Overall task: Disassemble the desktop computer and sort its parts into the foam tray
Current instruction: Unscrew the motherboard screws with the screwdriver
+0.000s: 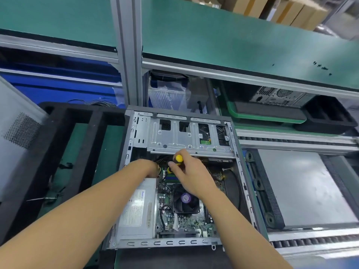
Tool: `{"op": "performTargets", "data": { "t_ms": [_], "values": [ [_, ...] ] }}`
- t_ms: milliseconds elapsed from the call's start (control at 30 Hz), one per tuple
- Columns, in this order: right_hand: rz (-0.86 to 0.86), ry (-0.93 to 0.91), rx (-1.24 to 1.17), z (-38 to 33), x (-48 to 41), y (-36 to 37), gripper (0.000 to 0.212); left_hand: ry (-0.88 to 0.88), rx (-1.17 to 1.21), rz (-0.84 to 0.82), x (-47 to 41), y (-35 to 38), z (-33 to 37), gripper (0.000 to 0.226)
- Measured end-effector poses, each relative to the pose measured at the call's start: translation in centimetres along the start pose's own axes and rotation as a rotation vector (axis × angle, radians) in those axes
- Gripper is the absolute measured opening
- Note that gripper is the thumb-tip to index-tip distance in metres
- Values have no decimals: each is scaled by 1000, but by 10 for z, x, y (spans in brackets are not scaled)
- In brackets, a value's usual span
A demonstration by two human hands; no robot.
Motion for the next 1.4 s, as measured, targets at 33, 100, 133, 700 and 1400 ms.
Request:
{"op": "performTargets", "data": {
  "t_ms": [33,100,133,700,1400],
  "values": [
    [-7,-3,10,0,-1,3,23,-2,-17,-1,1,0,0,44],
    [-8,-8,17,1,-2,7,23,-15,-40,18,1,-2,1,41],
    [-7,-6,16,2,-3,8,22,-19,-48,32,1,-4,2,40],
    [-54,-22,60,1,-6,19,20,15,-41,30,9,-9,14,42],
    [-50,-16,52,-1,-4,20,19,-41,-4,50,10,-9,12,36]
  ]
}}
Point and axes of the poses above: each hand's wrist, its own x-axis away from the middle knuckle, its own y-axis out of the palm, z = x × y, the point moved 8 cm from there along -x, towards the middle knuckle, and after that the axes turned 13 degrees about y, right-handed, at the moved point
